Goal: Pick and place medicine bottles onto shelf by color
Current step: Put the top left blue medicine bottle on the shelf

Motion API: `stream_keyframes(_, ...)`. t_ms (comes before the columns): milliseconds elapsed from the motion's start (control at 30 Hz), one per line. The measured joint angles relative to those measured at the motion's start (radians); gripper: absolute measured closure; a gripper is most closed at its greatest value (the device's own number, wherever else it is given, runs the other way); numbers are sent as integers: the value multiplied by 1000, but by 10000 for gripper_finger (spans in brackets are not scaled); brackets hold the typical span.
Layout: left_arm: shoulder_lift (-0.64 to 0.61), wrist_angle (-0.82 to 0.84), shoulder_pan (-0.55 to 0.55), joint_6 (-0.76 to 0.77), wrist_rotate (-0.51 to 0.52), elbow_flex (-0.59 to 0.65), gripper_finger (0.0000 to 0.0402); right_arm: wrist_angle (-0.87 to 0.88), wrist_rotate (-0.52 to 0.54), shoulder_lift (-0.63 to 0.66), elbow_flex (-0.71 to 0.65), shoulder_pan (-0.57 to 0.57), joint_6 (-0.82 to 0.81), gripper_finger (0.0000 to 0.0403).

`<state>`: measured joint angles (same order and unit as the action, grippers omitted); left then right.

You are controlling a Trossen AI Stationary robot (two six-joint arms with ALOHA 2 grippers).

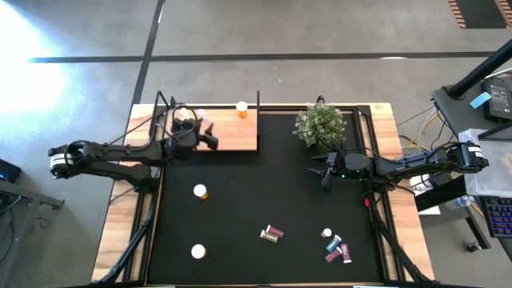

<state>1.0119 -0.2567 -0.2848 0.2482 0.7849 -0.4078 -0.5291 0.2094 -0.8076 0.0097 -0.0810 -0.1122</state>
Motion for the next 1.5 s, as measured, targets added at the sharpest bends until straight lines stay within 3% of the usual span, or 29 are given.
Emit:
stream_keyframes(333, 59, -153, 175, 3, -179, 0, 202, 0, 0, 0, 0, 0, 0, 179)
stream_keyframes(900, 317, -562, 522, 6, -185, 1, 202, 0, 0, 0, 0, 0, 0, 179)
stream_keyframes(1500, 574, -1057, 745, 7, -188, -5, 202, -12, 12, 0, 0, 0, 20, 179)
